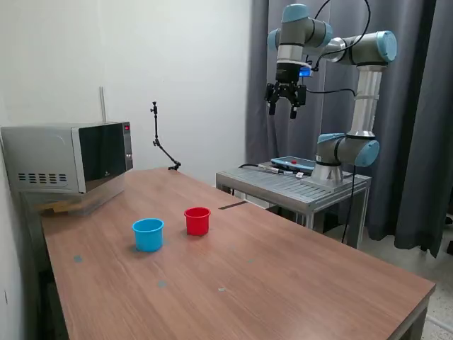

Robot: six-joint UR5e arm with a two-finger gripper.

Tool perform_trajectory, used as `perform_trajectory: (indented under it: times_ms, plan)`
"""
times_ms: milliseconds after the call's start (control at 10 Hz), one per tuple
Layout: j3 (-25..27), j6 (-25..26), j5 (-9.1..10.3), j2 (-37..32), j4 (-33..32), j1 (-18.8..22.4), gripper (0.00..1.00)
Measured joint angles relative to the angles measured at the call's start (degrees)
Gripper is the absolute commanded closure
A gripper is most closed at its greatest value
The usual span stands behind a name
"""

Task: Place red objects in the red bin, and blue objects in the blue bin.

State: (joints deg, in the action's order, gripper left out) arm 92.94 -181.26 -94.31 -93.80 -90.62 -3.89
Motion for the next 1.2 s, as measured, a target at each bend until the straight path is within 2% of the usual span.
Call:
perform_trajectory:
  times_ms: [700, 1200]
  plan:
    - [-1.2, 0.0, -0.20, -0.4, 0.0, -2.1, 0.00]
    - [-0.8, 0.3, -0.23, -1.1, 0.5, -1.4, 0.00]
